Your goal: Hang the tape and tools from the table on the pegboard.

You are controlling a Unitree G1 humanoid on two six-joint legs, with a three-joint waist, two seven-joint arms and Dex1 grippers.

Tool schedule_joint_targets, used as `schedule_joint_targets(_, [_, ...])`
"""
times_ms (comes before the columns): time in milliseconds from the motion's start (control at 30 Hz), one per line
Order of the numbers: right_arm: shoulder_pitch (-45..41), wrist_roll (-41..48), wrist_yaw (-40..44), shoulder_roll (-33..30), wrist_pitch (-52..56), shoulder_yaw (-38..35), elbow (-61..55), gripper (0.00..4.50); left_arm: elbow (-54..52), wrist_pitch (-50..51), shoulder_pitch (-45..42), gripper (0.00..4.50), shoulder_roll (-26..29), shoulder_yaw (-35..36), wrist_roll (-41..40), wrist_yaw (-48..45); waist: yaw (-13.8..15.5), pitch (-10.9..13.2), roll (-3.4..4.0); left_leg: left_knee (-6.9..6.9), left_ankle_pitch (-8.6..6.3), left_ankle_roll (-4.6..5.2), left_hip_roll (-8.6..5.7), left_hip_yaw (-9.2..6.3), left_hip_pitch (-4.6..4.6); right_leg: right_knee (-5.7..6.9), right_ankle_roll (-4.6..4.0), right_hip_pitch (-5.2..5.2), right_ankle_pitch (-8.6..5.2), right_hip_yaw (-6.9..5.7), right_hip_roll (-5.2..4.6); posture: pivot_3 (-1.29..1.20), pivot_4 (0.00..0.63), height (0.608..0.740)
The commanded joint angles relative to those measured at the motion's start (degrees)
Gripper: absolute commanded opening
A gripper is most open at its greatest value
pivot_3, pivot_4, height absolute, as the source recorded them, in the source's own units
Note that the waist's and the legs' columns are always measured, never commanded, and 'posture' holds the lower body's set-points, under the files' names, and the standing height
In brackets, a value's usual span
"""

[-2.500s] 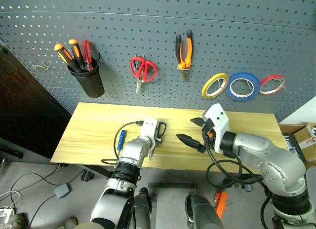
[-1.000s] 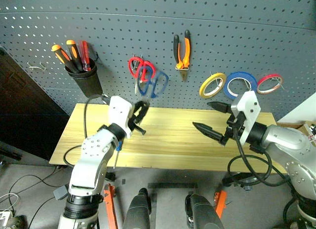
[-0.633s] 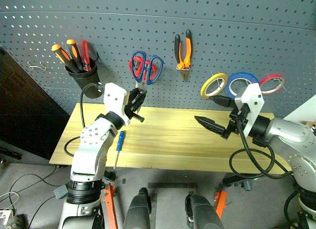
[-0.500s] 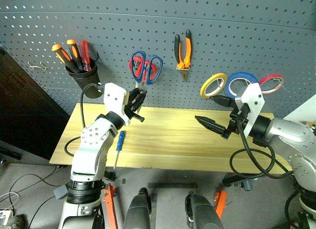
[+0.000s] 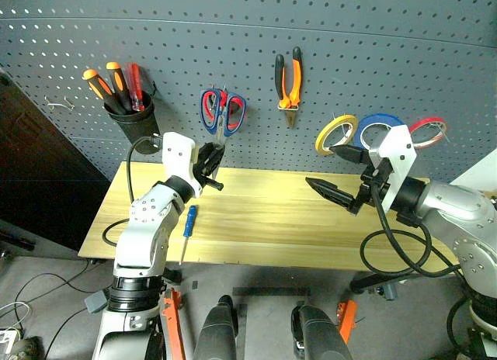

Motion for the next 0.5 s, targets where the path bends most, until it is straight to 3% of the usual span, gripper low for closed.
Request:
schedule_joint_targets(33, [-1.2, -0.3, -0.3, -0.1, -1.2, -0.3, -1.9, 4.5, 0.7, -1.9, -1.8, 0.56, -0.7, -0.5, -0.2, -0.4, 0.0, 0.0, 0.0, 0.0, 0.0, 0.0, 0.0, 0.0, 0.0, 0.0, -0.01, 0.0, 0.01, 0.0, 0.0, -0.14, 0.231, 0.74])
schedule_joint_targets(167, [-1.9, -0.1, -0.9, 1.0, -1.7, -0.2, -2.1, 4.5, 4.3, -1.8, -3.4, 0.56, -1.3, -0.2, -0.1, 0.8, 0.0, 0.0, 0.0, 0.0, 0.0, 0.0, 0.0, -0.01, 0.0, 0.04, -0.01, 0.0, 0.01, 0.0, 0.01, -0.14, 0.232, 0.74])
schedule_joint_targets(500, [-1.1, 0.7, -2.1, 2.2, 0.6, 2.0, -3.6, 4.5, 3.3, 0.5, 0.0, 3.62, -0.2, -0.2, 0.8, 1.8, -0.6, 0.0, 0.0, 0.03, 0.01, 0.01, 0.0, -0.01, 0.01, 0.09, 0.0, 0.0, 0.05, 0.02, 0.01, -0.14, 0.238, 0.74])
